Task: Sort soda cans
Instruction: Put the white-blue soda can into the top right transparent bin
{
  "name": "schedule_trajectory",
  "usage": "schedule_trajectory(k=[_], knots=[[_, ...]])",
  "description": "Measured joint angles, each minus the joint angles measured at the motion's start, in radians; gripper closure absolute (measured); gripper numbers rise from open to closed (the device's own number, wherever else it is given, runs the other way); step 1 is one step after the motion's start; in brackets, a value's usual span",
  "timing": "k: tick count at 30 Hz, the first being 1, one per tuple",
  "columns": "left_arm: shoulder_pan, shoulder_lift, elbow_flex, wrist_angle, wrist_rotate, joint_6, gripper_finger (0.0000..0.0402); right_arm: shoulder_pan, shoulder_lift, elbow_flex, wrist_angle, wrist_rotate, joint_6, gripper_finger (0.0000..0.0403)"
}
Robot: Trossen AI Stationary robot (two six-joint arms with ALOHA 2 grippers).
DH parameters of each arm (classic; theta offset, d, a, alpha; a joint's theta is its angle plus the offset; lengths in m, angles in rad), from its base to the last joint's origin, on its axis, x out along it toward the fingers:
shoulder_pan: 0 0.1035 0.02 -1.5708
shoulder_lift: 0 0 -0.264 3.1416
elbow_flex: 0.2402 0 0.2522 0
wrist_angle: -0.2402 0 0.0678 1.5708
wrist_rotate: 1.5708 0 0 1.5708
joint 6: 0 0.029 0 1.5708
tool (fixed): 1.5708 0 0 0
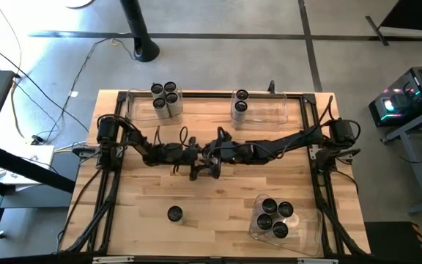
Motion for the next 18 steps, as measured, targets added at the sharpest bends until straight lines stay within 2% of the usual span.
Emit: schedule_trajectory(k=[4,10,15,18], knots=[[0.0,0.0,0.0,0.001,-0.001,0.035,0.0127,0.005,-0.004,0.001,-0.033,0.022,0.023,0.0162],[0.01,-0.03,-0.008,-0.081,-0.031,0.012,0.0062,0.006,-0.099,-0.005,-0.155,0.118,0.179,0.0165],[0.008,-0.171,-0.048,-0.224,-0.049,-0.056,0.0052,0.007,-0.29,-0.001,-0.315,0.295,0.255,0.0165],[0.006,-0.277,-0.08,-0.246,-0.08,-0.063,0.0052,0.008,-0.401,-0.003,-0.379,0.409,0.24,0.0165]])
